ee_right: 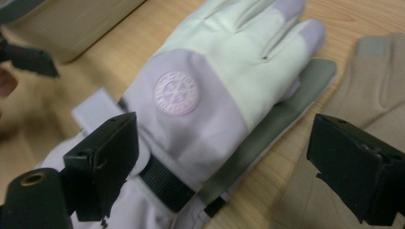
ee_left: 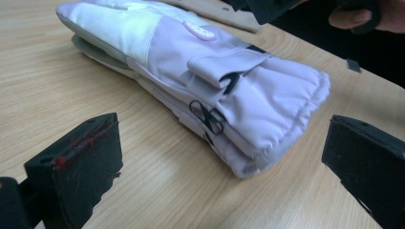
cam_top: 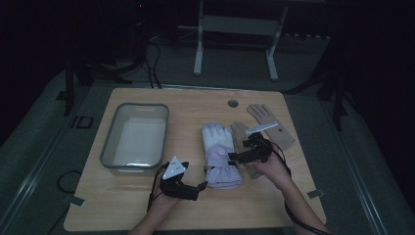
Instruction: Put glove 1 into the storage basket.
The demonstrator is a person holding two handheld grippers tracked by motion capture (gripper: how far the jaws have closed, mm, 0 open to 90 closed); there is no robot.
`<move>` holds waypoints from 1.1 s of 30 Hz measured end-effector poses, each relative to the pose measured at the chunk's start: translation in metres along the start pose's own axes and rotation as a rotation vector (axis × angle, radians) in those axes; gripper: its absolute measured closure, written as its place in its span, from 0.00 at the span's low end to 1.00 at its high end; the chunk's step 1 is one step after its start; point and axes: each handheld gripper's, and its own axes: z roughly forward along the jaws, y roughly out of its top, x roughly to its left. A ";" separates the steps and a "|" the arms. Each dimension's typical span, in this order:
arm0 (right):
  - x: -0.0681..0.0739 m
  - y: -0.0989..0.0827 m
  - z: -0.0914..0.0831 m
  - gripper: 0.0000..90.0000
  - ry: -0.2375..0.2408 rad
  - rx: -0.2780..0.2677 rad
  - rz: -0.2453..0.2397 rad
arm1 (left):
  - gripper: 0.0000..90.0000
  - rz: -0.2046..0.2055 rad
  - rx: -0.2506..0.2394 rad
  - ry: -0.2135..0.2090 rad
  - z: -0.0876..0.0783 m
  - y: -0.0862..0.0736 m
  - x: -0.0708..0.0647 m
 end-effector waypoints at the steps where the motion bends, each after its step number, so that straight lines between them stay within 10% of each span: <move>1: 0.000 0.000 0.001 0.17 0.003 -0.003 0.003 | 0.00 -0.030 0.015 -0.001 0.003 0.004 0.000; 9: -0.008 -0.004 0.011 0.46 0.020 -0.020 0.082 | 0.15 -0.097 0.136 0.021 0.027 0.019 -0.007; 22: -0.029 -0.027 0.040 0.44 0.101 0.132 0.244 | 0.25 -0.174 0.265 0.017 0.047 0.005 -0.003; 28: -0.028 -0.027 0.044 0.69 0.152 0.151 0.228 | 0.49 -0.219 0.295 -0.084 0.052 0.002 0.000; 33: -0.020 -0.026 0.040 0.81 0.123 0.132 0.197 | 0.69 -0.192 0.288 -0.066 0.049 0.004 -0.006</move>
